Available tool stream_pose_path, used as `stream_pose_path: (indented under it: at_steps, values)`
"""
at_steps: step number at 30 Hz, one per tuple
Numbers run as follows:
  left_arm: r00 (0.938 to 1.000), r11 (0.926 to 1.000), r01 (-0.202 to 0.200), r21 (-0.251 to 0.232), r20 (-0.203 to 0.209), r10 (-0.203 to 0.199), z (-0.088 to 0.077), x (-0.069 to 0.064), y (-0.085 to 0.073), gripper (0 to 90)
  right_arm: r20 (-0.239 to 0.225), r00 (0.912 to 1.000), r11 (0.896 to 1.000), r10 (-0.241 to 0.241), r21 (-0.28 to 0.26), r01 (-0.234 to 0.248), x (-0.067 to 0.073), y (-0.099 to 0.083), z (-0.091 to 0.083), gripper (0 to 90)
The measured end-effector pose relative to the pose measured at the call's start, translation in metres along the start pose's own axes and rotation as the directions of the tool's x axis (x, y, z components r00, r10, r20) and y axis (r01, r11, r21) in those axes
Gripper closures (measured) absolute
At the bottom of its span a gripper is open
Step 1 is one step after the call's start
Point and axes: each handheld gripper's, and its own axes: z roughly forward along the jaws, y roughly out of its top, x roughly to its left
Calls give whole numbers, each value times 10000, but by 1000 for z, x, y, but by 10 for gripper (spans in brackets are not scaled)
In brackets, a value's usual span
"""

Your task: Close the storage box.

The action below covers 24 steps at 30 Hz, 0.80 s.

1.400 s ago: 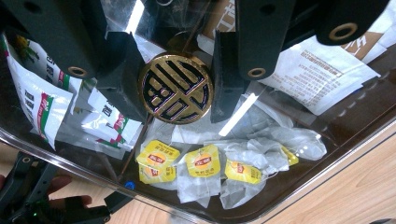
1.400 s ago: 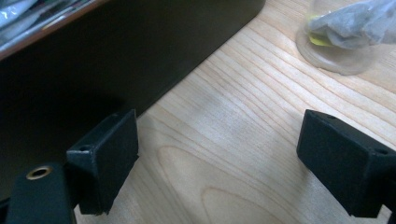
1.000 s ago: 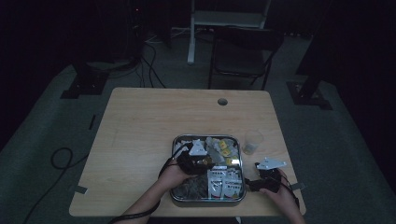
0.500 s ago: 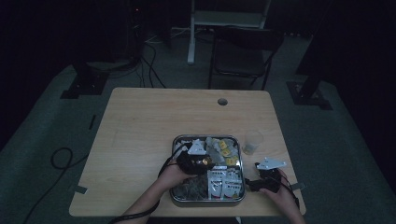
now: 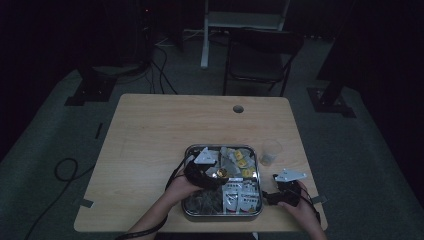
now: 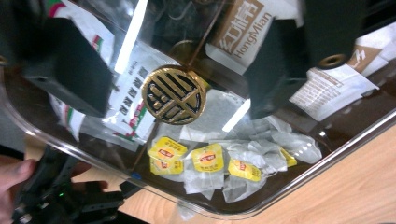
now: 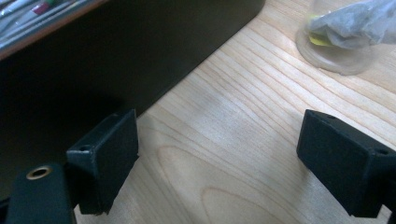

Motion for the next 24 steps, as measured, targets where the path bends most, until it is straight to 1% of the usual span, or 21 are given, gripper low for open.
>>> stream_pose_path:
  at_steps: [1,2,4,5,7,8,9,11,14,16,17,22,24]
  values:
    - [10000,10000,-38,6,-34,38,-1,0,0,177,-1,10000,10000,0,-1,0,0,0,0,121]
    - [10000,10000,-19,38,-12,19,-3,0,0,177,0,10000,10000,0,-1,0,0,0,0,121]
    - [10000,10000,17,71,-70,-16,-3,1,-1,144,-1,10000,10000,-2,-2,2,0,0,0,121]
    - [10000,9999,31,106,-27,-30,-4,1,-2,137,-1,10000,10000,-5,-2,5,0,0,0,121]
    - [10000,10000,29,53,-34,-29,-5,1,-3,134,0,10000,10000,-1,-3,1,0,0,0,121]
    - [10000,10000,43,72,-6,-43,-6,1,-3,107,-1,10000,10000,-2,-2,2,0,0,0,121]
    - [10000,10000,75,-35,-51,-75,-9,1,-5,103,-2,10000,10000,2,-4,-2,0,0,0,121]
    - [9999,9999,119,-74,-123,-119,-11,2,-6,102,-2,10000,10000,4,-4,-4,0,0,0,121]
    - [9989,9990,194,-391,-415,-211,-18,7,-10,94,-2,10000,10000,5,-2,-5,0,0,0,121]
    - [9986,9987,213,-466,-479,-235,-20,8,-11,86,-1,10000,10000,5,-2,-5,0,0,0,121]
    - [9975,9977,250,-634,-648,-291,-26,12,-15,86,0,10000,10000,3,-2,-3,0,0,0,121]
    - [9941,9959,470,-774,-942,-543,-38,21,-26,87,1,10000,10000,7,-1,-7,0,0,0,121]
    - [9929,9958,464,-795,-1059,-547,-42,24,-30,87,0,10000,10000,6,-3,-6,0,0,0,121]
